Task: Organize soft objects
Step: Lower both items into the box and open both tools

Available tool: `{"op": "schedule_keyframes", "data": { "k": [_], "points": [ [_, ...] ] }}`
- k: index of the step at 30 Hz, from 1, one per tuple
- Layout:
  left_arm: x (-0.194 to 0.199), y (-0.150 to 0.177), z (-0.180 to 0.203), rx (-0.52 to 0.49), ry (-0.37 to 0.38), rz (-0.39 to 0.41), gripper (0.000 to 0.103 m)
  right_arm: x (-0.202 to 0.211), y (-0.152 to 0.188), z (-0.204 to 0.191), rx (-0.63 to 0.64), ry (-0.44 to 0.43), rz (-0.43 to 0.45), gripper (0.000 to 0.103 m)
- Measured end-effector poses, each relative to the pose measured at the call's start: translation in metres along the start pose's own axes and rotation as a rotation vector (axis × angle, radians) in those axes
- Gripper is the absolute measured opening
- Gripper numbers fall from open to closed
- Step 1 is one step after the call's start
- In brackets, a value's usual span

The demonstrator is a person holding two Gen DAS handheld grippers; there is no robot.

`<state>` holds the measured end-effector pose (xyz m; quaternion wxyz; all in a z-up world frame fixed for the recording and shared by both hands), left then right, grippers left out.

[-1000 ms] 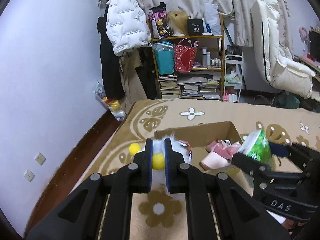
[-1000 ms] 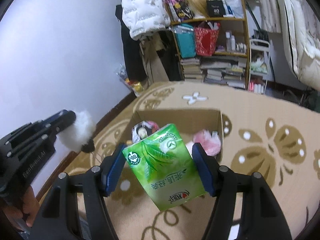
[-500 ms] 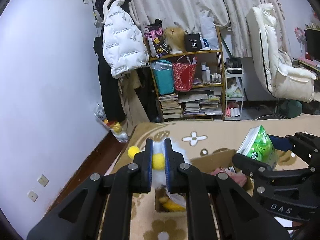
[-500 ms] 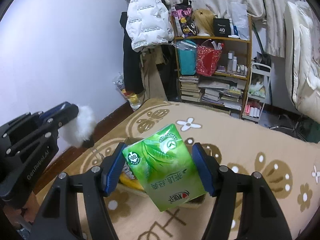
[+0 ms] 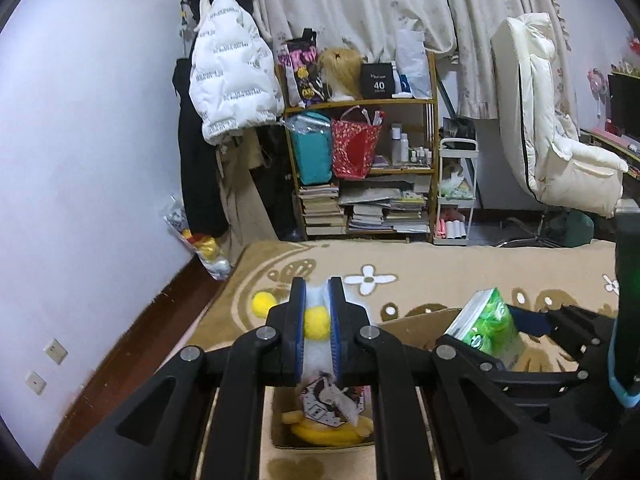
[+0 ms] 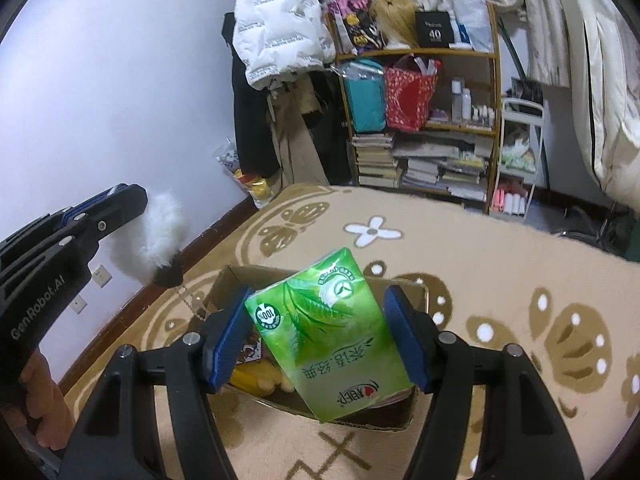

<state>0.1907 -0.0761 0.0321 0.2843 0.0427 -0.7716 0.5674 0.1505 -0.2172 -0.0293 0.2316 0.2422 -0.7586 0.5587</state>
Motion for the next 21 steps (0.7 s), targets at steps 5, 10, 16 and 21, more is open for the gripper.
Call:
{"op": "schedule_keyframes", "data": {
  "k": [5, 10, 16, 21],
  "points": [
    [-0.021, 0.012, 0.008, -0.006, 0.029, -0.032, 0.01, -0.015, 0.006, 0.008, -0.021, -0.003, -0.02, 0.071],
    [-0.044, 0.027, 0.015, -0.024, 0.02, -0.085, 0.01, -0.027, 0.016, 0.016, -0.038, -0.011, -0.026, 0.071],
    [-0.064, 0.042, 0.013, -0.01, 0.015, -0.137, 0.01, -0.038, 0.02, 0.023, -0.055, -0.013, -0.038, 0.071],
    [-0.075, 0.052, 0.012, -0.003, 0.012, -0.179, 0.01, -0.046, 0.026, 0.025, -0.067, -0.01, -0.051, 0.071]
  ]
}}
Point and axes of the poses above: each gripper's, at about its wrist camera, not at the fingertips, and x roughly against the way its jaws point, z to its right, y to its underside, the point moved 1 cm from there along -x, roughly the way its jaws point, and after that the axes turned 5 degrees about -x, right-handed, at the moved point
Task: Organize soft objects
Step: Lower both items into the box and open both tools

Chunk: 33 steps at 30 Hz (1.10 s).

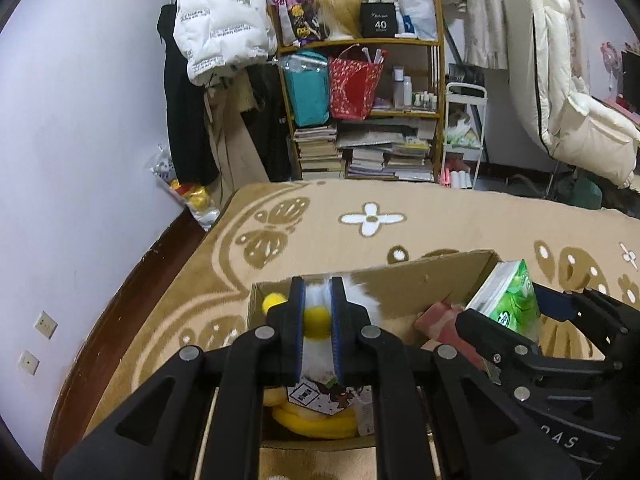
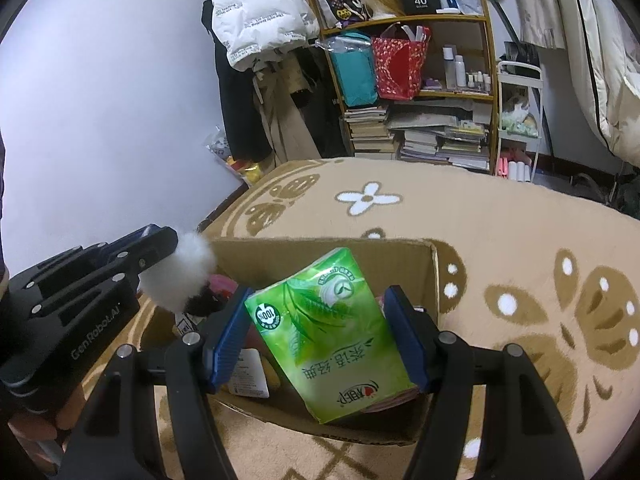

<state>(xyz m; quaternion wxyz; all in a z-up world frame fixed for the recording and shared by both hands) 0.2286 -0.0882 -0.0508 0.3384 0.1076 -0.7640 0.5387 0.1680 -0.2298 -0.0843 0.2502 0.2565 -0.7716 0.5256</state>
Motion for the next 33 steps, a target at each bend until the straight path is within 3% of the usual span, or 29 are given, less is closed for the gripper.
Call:
{"op": "schedule_keyframes", "data": {
  "k": [12, 25, 31, 33],
  "points": [
    [-0.001, 0.0, 0.007, 0.005, 0.075, -0.008, 0.011, -0.01, 0.005, 0.001, 0.011, 0.029, -0.012, 0.071],
    [0.001, -0.001, 0.006, 0.006, 0.058, -0.009, 0.014, -0.006, 0.004, 0.004, 0.009, 0.04, -0.003, 0.072],
    [0.001, -0.002, -0.002, 0.032, 0.04, -0.013, 0.019, -0.005, 0.004, 0.006, 0.005, 0.044, -0.007, 0.072],
    [0.002, -0.002, -0.005, 0.04, 0.025, -0.011, 0.028, -0.005, 0.003, 0.006, 0.006, 0.045, -0.007, 0.072]
  ]
}}
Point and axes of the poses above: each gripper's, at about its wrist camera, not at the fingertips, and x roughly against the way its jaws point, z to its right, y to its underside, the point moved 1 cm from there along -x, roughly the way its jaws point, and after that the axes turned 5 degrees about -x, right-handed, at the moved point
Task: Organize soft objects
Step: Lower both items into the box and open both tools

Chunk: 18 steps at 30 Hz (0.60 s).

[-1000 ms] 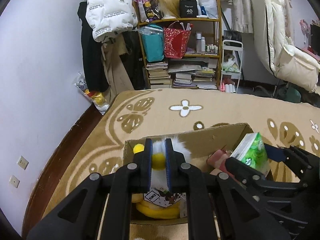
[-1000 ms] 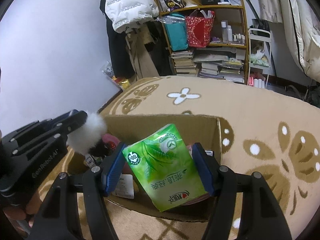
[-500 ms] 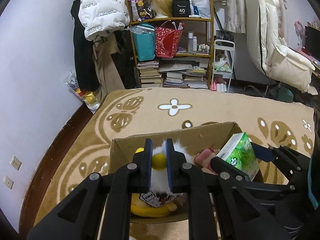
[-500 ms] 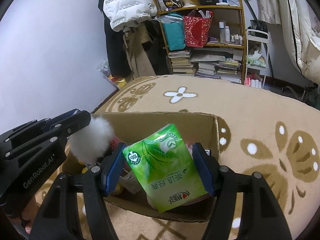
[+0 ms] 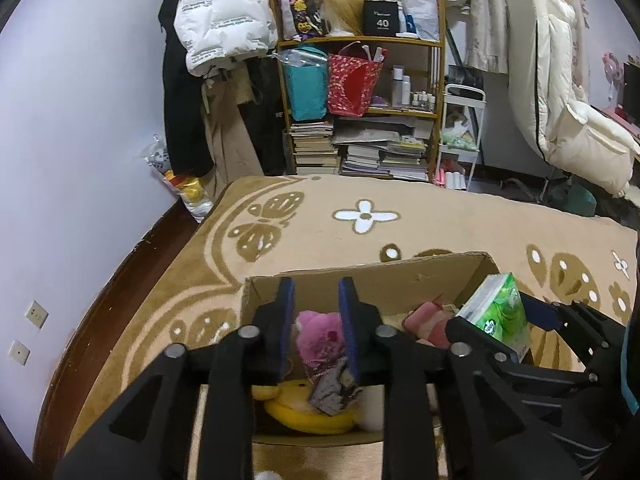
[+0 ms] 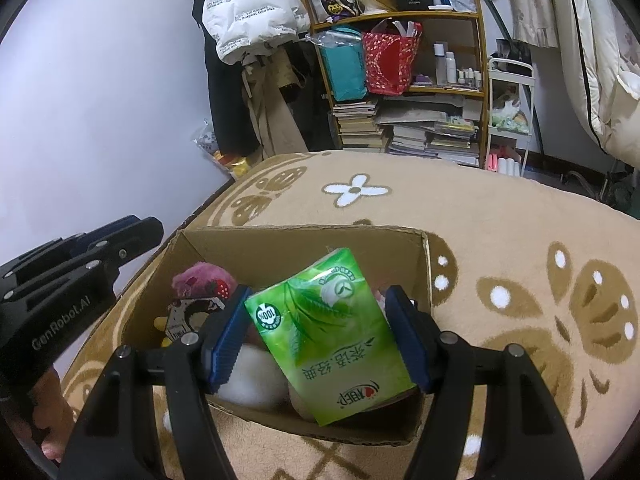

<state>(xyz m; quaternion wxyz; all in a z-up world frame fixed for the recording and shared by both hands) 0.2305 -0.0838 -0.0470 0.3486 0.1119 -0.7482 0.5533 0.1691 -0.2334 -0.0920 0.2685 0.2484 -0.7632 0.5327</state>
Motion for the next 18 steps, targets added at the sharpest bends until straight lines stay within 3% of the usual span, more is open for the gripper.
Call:
{"op": "schedule_keyframes", "data": {
  "k": [2, 4, 9, 13, 18],
  "points": [
    [0.002, -0.001, -0.003, 0.008, -0.016, 0.008, 0.047, 0.001, 0.0, 0.0, 0.0, -0.002, 0.005, 0.076],
    [0.006, -0.001, -0.007, 0.015, -0.037, 0.022, 0.057, 0.003, 0.0, 0.0, -0.004, -0.007, 0.014, 0.085],
    [0.013, 0.001, -0.022, 0.051, -0.061, 0.022, 0.071, 0.008, -0.001, 0.002, -0.012, -0.016, 0.016, 0.09],
    [0.019, 0.006, -0.037, 0.076, -0.116, 0.013, 0.088, 0.012, 0.001, 0.002, -0.015, -0.009, 0.012, 0.1],
    [0.035, 0.013, -0.051, 0.113, -0.133, 0.033, 0.102, 0.016, 0.002, 0.002, -0.022, -0.004, 0.006, 0.103]
  ]
}}
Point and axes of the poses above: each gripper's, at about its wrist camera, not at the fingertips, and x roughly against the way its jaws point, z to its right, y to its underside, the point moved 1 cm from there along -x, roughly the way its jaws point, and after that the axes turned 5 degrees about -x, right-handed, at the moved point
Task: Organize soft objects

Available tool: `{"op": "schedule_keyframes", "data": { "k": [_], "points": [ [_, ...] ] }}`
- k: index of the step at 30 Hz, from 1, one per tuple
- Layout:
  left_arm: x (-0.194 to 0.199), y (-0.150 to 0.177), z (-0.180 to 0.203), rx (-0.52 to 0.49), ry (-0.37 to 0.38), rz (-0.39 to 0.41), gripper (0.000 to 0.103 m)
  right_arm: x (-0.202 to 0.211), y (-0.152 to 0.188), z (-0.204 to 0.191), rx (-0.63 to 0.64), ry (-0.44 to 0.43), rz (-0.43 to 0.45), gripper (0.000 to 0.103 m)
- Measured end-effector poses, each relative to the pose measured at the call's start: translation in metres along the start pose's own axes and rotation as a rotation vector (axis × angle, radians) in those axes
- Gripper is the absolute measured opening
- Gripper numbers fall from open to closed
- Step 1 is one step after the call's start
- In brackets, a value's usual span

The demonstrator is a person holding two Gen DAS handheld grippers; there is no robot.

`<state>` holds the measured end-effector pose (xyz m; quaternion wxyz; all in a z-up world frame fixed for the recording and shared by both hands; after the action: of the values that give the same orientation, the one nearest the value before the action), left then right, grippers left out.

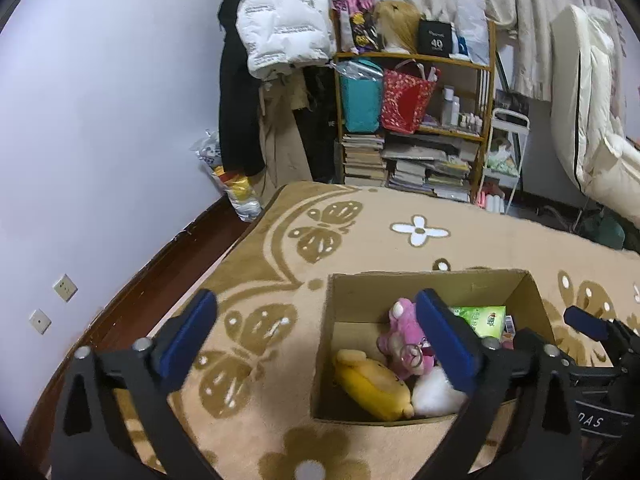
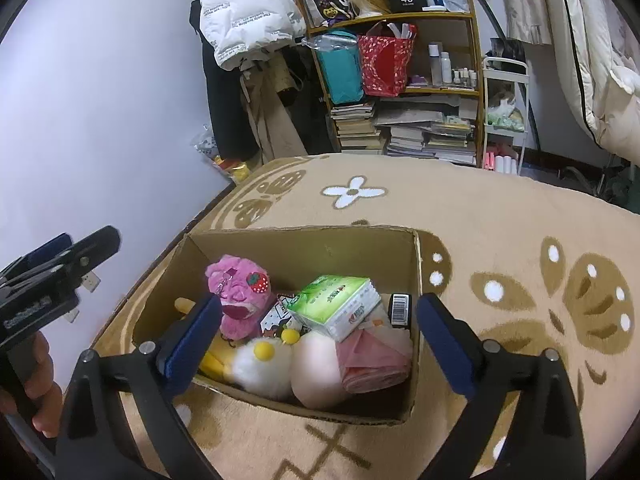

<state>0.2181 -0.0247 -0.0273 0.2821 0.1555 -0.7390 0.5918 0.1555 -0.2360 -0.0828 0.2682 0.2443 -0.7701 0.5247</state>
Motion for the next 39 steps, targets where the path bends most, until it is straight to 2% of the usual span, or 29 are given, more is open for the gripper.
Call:
{"op": "schedule_keyframes", "data": {
  "k": [4, 7, 10, 15, 21, 39],
  "points": [
    [0.011, 0.001, -0.008, 0.021, -0.013, 0.013, 0.103, 0.005, 0.003, -0.004, 0.018, -0.005, 0.006, 0.103],
    [0.017, 0.004, -0.008, -0.013, -0.036, 0.001, 0.103, 0.011, 0.006, -0.007, 0.033, -0.004, 0.002, 0.103],
    [0.025, 0.007, -0.008, -0.045, -0.034, -0.002, 0.103, 0.018, 0.009, -0.011, 0.045, -0.004, -0.004, 0.103],
    [0.041, 0.008, -0.011, -0.03, -0.012, -0.001, 0.103, 0.037, 0.011, -0.017, 0.055, -0.007, 0.014, 0.103],
    [0.068, 0.011, -0.01, -0.059, -0.023, 0.021, 0.103, 0.065, 0.013, -0.023, 0.055, -0.007, 0.044, 0.103],
    [0.13, 0.034, -0.024, -0.004, -0.012, 0.047, 0.103, 0.129, 0.026, -0.041, 0.109, 0.023, 0.107, 0.103]
  ]
}}
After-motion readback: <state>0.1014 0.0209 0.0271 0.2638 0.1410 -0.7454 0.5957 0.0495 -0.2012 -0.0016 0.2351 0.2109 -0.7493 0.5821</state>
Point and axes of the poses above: each gripper's, at about its wrist camera, not at the fingertips, and x roughly against the way its jaws point, z to its right, y to its underside, the point moved 1 cm from there along -x, roughly the way its jaws point, and after that the axes turned 5 degrees about -x, right-handed, at the moved point
